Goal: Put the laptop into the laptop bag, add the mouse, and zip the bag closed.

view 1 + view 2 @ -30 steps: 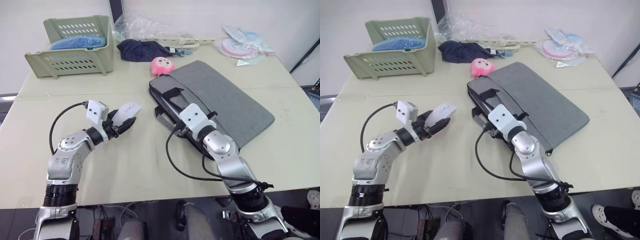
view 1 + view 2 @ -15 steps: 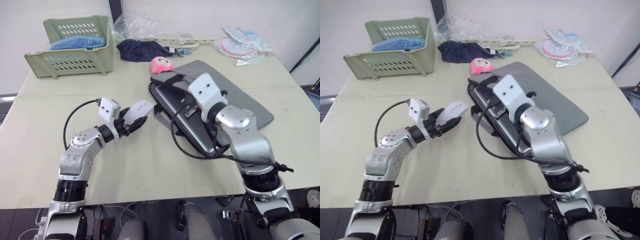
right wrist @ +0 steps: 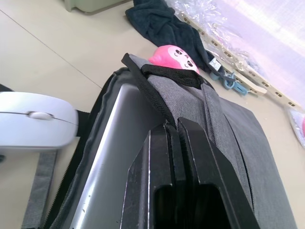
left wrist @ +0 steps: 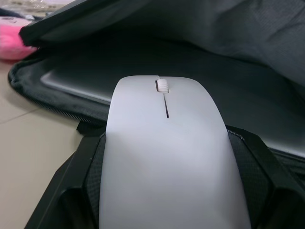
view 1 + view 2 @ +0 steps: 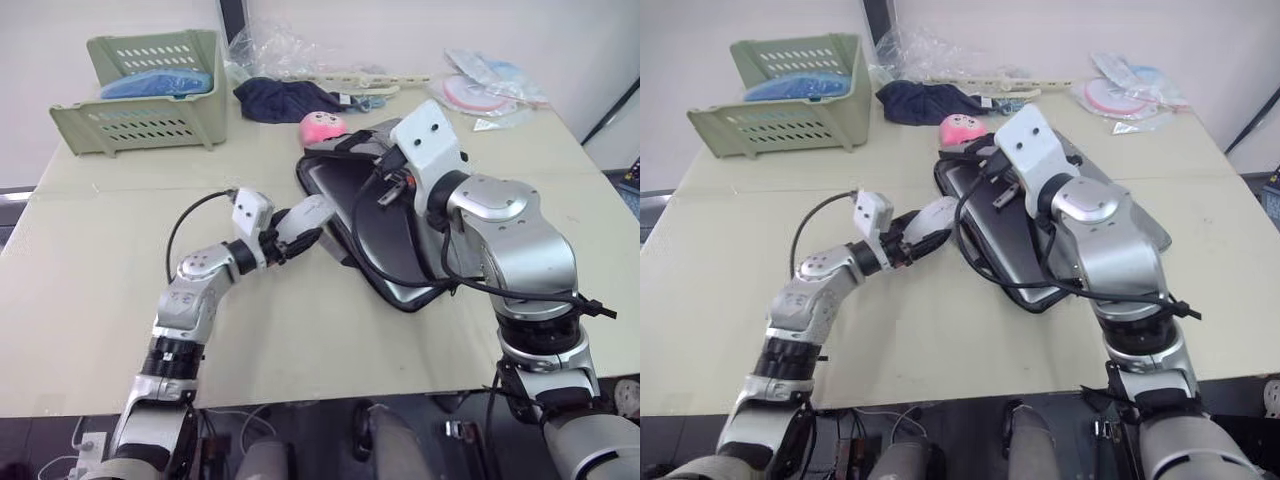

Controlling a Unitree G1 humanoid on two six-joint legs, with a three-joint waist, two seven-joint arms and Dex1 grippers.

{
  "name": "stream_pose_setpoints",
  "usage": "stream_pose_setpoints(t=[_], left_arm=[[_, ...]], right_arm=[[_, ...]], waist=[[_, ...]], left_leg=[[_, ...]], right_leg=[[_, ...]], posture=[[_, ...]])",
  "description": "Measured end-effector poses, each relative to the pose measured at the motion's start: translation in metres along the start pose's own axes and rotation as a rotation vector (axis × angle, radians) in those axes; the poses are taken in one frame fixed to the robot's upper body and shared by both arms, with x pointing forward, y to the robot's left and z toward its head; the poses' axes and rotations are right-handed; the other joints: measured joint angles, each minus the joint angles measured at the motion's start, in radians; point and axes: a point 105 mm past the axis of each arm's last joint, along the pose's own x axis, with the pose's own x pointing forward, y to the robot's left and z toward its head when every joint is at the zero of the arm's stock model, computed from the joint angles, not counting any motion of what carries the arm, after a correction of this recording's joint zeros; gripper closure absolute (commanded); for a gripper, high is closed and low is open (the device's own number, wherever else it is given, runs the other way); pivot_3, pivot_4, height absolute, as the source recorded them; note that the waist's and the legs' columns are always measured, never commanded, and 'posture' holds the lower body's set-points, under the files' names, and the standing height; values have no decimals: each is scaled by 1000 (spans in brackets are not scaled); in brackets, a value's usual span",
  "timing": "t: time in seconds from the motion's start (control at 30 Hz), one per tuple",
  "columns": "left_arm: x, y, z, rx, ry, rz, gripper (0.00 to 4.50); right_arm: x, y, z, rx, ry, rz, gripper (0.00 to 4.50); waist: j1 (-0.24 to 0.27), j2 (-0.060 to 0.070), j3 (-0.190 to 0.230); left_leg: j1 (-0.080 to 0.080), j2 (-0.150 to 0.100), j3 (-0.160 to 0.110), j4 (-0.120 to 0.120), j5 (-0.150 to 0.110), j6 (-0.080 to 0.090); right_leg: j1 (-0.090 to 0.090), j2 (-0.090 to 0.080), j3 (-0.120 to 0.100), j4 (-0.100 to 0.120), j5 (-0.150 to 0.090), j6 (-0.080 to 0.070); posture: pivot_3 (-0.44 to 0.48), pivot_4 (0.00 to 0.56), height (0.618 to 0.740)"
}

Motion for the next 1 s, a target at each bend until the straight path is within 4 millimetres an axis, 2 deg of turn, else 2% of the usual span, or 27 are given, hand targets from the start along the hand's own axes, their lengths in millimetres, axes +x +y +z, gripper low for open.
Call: stream_pose_setpoints(t=[0.27,0.33,0.5,0.77,1.0], left_arm=[[33,-9,7,25,-25,-93,1658],[51,-12,6,19,-19,-121,1658],[78,-24,8,20,-35,-179,1658],[96,-33,-3,30,10,-224,1658],[98,-27,-8,42,29,-210,1658]], right_arm=[[0,3,0,-2,3,15,4476],[-1,3,0,-1,9,12,4476],[-1,6,2,-4,2,16,4476],[-1,7,4,-2,-5,17,4476],[-1,6,11,-9,-21,13,4476]], waist=[[-1,0,0],[1,0,0],[0,0,0],[0,0,0],[-2,0,0]], left_leg=[[0,0,0,-1,0,0],[0,0,0,0,0,0],[0,-1,1,-1,0,1],[-1,-1,2,-2,1,1],[0,0,2,-2,1,1]], right_leg=[[0,0,0,0,0,0],[0,0,-1,0,0,0],[0,0,-1,0,0,0],[0,0,-1,0,0,0],[0,0,-1,0,0,0]], posture=[[0,150,740],[0,150,740],[0,150,740],[0,150,740],[0,150,740]])
